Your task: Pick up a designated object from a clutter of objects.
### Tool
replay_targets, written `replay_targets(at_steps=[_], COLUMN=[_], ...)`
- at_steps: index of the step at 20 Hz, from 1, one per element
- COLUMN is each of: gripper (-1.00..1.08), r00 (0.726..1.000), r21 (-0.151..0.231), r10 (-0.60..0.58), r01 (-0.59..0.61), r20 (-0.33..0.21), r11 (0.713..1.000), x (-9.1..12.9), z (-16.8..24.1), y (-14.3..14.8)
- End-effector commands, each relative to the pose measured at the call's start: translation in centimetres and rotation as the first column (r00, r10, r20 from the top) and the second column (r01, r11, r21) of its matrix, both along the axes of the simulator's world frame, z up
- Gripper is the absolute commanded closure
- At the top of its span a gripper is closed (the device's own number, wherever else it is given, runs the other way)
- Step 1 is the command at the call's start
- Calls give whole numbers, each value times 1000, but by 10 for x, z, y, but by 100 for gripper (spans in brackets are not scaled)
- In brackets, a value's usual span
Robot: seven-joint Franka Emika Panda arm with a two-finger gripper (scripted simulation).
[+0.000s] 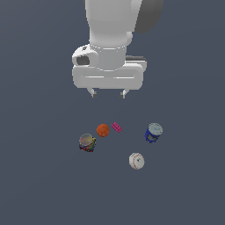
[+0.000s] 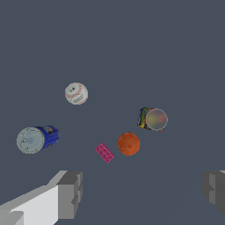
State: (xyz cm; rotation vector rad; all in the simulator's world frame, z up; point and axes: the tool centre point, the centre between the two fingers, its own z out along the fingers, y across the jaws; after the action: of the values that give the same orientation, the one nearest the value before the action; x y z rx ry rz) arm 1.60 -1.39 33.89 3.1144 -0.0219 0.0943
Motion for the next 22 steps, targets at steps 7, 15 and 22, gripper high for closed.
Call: replay_targets(at_steps=[7, 15, 22], gripper=[-92, -92, -92], r00=[1000, 1000, 999], r21=[7, 10, 15], r10=[-5, -3, -50], r01=[5, 3, 50], r20=[-9, -14, -15], r11=[1000, 1000, 999], x=[0, -1, 6], z=[-3, -5, -11], y=[2, 3, 7])
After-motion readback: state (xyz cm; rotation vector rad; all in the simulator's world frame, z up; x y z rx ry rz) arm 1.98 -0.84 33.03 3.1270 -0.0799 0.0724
